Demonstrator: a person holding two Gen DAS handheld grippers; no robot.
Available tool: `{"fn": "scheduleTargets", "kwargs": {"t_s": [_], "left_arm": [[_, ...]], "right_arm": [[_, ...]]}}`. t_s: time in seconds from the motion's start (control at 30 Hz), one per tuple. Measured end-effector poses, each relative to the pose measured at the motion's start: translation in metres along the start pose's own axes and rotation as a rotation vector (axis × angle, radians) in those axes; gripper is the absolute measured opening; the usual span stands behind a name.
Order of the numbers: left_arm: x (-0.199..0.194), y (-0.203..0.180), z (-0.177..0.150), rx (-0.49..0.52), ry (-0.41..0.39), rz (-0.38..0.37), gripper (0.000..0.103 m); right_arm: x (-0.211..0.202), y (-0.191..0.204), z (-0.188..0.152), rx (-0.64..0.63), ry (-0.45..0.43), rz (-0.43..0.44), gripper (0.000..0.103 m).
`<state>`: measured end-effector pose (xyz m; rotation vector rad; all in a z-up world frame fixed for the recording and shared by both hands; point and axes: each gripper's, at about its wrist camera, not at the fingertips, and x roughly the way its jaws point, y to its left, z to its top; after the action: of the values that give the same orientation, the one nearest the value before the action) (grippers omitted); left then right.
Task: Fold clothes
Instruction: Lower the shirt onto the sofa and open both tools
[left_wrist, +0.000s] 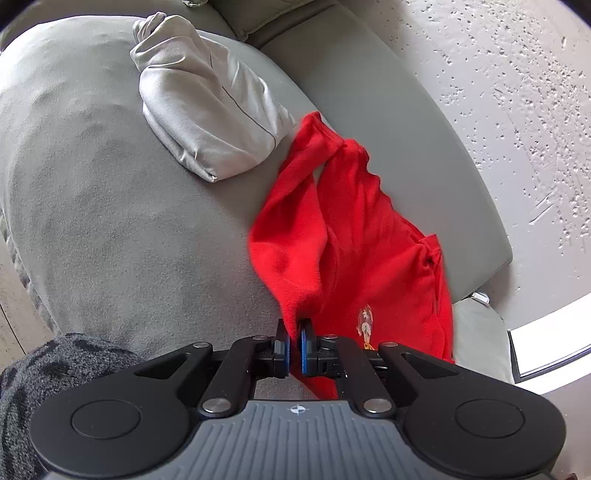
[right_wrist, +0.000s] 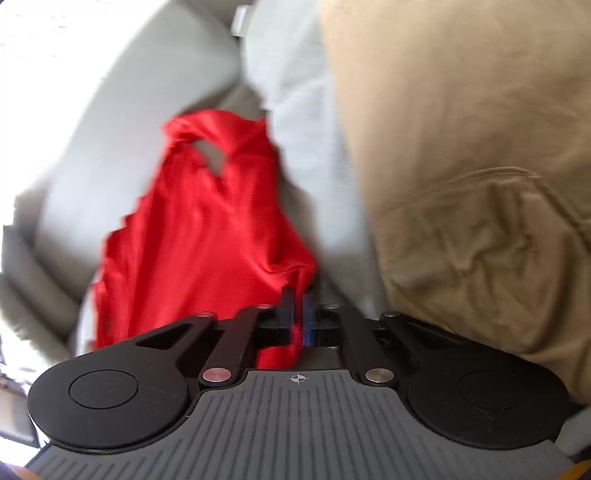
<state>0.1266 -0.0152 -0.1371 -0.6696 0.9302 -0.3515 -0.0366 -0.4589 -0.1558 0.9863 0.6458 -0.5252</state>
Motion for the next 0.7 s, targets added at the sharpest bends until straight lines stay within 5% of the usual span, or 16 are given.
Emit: {"fn": "scheduleTargets", "kwargs": {"t_s": [0.33,0.57,0.63,0.7], "left_arm": [[-0.025,-0.011,-0.004,0.042,-0.005,-0.013,0.0],[-0.031,-0.011,-0.008,0.053,0.002,0.037,0.0],[-0.032,-0.011,-0.009,0.057,0.004,0.051,0.001],[-0.034,-0.011,-0.01,0.06,0.006,0.065,0.013]], "right_arm": [[-0.069,0.018,0.005,-0.132,-0.131,-0.073,0.002],[-0.089,0.009,0.006,-0.182,-0.067,-0.119,0.0],[-0.092,0.008,0.006,-0.214,-0.049,-0.102,0.011],[-0.094,0.014,0.005,-0.271,-0.035,-0.073,0.013]]}}
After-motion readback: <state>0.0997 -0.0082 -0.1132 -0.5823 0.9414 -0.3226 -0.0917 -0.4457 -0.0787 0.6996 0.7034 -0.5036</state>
